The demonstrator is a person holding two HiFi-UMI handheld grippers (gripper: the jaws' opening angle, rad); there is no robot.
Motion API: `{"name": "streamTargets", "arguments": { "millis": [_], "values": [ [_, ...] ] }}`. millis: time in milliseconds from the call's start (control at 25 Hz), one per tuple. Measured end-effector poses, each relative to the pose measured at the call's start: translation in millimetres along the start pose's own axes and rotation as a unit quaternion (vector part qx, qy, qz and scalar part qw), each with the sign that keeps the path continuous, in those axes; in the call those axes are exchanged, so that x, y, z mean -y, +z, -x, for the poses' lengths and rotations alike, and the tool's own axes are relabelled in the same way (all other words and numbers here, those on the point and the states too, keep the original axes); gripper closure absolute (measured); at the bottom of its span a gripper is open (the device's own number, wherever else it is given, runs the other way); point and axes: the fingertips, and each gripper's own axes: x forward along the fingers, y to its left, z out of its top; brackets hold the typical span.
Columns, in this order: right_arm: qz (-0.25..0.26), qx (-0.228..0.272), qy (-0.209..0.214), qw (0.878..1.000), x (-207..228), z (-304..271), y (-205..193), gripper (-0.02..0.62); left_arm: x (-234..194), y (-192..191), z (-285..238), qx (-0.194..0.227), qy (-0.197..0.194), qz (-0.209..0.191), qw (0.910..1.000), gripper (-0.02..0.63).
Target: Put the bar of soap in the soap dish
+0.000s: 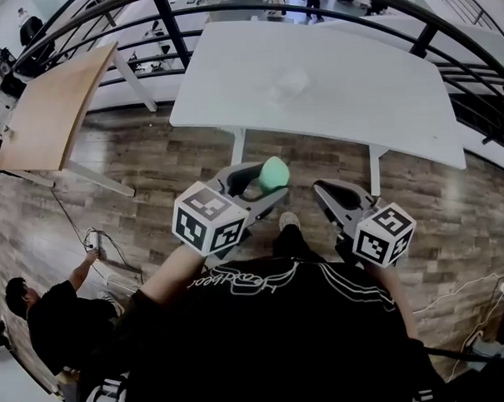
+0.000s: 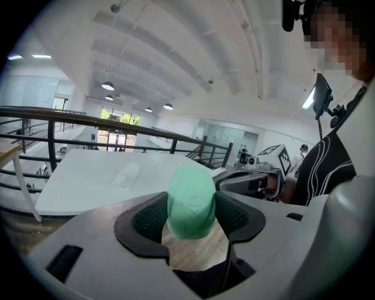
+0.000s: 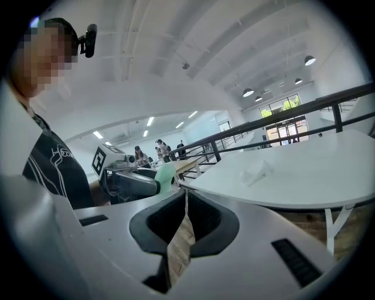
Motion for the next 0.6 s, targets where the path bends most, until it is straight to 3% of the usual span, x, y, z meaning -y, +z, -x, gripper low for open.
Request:
{"name": "streamTargets", "arguments": {
  "millis": [200, 600],
  "values": [
    [-0.014, -0.002, 0.000, 1.000, 41, -18, 10, 0.575, -30, 9, -31, -0.016, 0.004, 0.003, 0.9999, 0.350],
    [-0.054, -0.039, 0.024, 0.997, 180, -67, 50, 0.575, -113, 58, -149, -0.059, 0.011, 0.039, 0.9974, 0.350]
  ]
}}
